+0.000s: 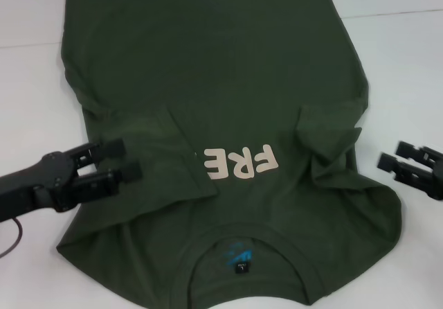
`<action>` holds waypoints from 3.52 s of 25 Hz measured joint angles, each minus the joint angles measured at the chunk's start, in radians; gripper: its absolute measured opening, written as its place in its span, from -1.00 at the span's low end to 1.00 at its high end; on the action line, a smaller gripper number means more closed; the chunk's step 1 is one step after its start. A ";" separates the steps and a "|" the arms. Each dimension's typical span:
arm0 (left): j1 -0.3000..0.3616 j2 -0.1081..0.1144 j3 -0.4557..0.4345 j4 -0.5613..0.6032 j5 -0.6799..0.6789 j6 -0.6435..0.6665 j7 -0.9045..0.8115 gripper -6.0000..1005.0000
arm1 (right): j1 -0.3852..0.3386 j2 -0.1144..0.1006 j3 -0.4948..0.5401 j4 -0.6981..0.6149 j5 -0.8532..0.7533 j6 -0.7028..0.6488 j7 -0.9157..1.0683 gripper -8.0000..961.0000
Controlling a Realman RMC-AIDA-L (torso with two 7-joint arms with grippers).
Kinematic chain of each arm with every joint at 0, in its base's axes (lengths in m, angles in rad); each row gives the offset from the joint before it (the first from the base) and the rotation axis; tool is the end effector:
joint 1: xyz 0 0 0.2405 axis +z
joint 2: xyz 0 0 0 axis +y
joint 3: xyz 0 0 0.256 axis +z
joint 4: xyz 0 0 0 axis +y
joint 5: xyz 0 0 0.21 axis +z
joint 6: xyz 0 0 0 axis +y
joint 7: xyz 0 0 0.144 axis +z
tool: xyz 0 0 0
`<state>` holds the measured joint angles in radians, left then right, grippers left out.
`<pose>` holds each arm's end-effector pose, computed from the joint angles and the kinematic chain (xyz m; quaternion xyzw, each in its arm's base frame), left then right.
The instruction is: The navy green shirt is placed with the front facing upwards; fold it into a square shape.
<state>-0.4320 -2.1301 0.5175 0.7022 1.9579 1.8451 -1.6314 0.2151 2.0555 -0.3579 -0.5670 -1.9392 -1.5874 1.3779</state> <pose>-0.2612 0.2817 0.0156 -0.8655 -0.3345 -0.3703 0.0446 0.3723 0.2344 0.0412 -0.8052 0.4093 0.3234 0.2819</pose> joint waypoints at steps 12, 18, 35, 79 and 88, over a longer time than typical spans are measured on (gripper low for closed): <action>0.042 -0.014 -0.003 -0.006 0.043 0.037 -0.012 0.77 | -0.025 -0.014 0.022 -0.034 -0.040 -0.077 0.003 0.65; 0.063 -0.014 -0.066 0.006 0.132 0.035 -0.009 0.77 | 0.040 -0.006 0.032 -0.029 -0.038 -0.074 0.037 0.65; 0.065 0.010 -0.136 0.105 0.405 -0.012 -0.012 0.77 | 0.169 -0.005 0.091 -0.028 0.013 -0.079 0.166 0.65; -0.031 0.049 -0.151 0.054 0.589 -0.204 -0.182 0.75 | 0.191 0.004 0.093 -0.016 0.016 -0.066 0.167 0.65; -0.051 0.053 -0.148 0.020 0.608 -0.212 -0.184 0.75 | 0.191 0.007 0.094 -0.016 0.016 -0.064 0.167 0.65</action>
<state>-0.4831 -2.0770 0.3692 0.7220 2.5657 1.6331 -1.8156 0.4065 2.0621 -0.2644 -0.5829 -1.9236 -1.6515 1.5447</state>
